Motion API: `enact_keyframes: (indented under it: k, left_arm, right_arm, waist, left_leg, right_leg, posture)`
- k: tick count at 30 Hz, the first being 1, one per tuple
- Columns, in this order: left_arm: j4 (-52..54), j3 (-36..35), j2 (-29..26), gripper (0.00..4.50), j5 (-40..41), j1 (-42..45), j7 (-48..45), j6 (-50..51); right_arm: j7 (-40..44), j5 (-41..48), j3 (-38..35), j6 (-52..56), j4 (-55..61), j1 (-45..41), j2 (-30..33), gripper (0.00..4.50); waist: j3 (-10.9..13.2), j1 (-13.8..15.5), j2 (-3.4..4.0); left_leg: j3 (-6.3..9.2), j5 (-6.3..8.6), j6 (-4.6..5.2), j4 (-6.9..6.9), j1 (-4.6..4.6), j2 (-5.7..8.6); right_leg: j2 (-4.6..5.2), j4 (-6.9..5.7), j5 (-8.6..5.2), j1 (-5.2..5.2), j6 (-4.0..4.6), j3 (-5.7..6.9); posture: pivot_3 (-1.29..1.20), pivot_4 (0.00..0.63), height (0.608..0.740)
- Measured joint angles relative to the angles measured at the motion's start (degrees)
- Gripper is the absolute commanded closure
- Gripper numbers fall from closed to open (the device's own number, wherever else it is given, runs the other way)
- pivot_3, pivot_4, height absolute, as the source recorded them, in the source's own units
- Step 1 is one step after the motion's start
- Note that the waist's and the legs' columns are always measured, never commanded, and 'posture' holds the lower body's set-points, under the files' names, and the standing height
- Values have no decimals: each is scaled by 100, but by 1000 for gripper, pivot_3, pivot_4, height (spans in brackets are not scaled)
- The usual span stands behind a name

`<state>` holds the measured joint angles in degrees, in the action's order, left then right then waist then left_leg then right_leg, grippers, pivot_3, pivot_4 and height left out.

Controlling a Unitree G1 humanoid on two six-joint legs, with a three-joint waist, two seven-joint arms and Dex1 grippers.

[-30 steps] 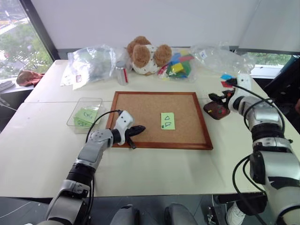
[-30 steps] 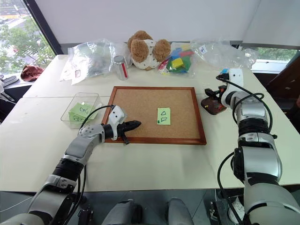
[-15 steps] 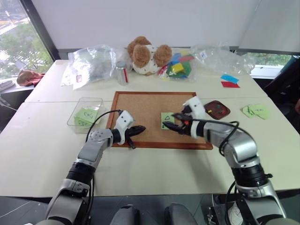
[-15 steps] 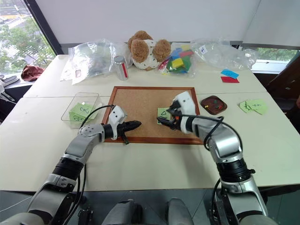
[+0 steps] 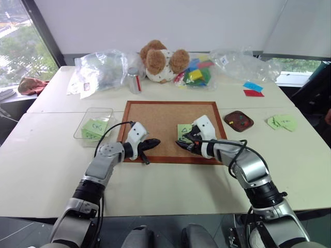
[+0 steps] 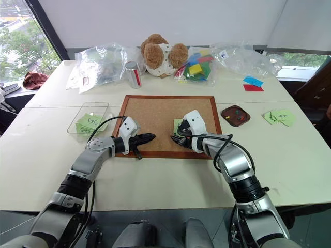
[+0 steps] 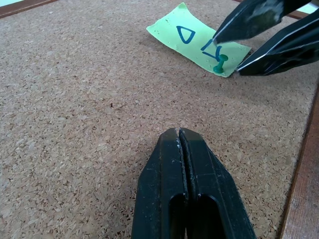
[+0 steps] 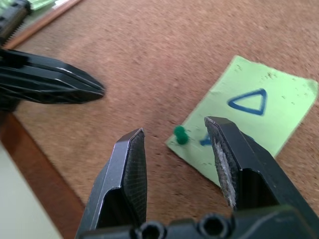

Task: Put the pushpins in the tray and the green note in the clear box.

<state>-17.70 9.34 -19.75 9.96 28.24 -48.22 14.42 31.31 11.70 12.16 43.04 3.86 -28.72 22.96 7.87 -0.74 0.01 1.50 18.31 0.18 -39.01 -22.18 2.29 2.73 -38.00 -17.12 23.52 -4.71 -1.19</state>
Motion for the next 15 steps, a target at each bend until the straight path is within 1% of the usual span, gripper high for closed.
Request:
enact_keyframes:
  k: [4, 6, 7, 9, 10, 15]
  left_arm:
    - [6, -5, -4, 4500, 0, -7, 5, 0]
    - [7, -5, -3, 4500, 0, -6, 5, 0]
    - [6, -5, -3, 4500, 0, -5, 7, 0]
    - [5, -5, -3, 4500, 0, -6, 11, 0]
    - [5, -5, -2, 4500, 0, -6, 14, 0]
    - [0, -5, -1, 4500, 0, -3, 23, 0]
  right_arm:
    - [36, -50, 11, -139, -209, -64, -60, 2410]
    - [69, -75, 11, -209, -280, -68, -99, 2972]
    - [76, -80, 11, -220, -307, -68, -109, 3332]
    - [104, -89, 12, -229, -314, -68, -115, 4305]
    - [118, -94, 17, -233, -313, -68, -121, 4488]
    - [145, -144, 30, -201, -306, -97, -127, 4488]
  waist:
    - [0, -2, 0]
    - [0, -2, 0]
    - [0, -2, 0]
    - [0, -2, 0]
    - [0, -2, 0]
    - [0, -3, 0]
  left_leg:
    - [0, 0, 0, 0, 0, 0]
    - [0, 0, 0, 0, 0, 0]
    - [0, 0, 0, 0, 0, 0]
    - [0, 0, 0, 0, 0, 0]
    - [0, 0, 0, 0, 0, 0]
    - [0, 0, 0, 0, 0, 0]
  right_leg:
    - [0, 0, 0, 0, 0, 0]
    - [0, 0, 0, 0, 0, 1]
    - [0, 0, 0, 0, 0, 1]
    - [0, 0, 0, 0, 0, 1]
    - [0, 0, 0, 0, 0, 1]
    - [0, 0, 0, -1, 0, 0]
  posture:
    - [0, 150, 740]
    - [0, 150, 740]
    - [0, 150, 740]
    - [0, 150, 740]
    - [0, 150, 740]
    - [0, 150, 740]
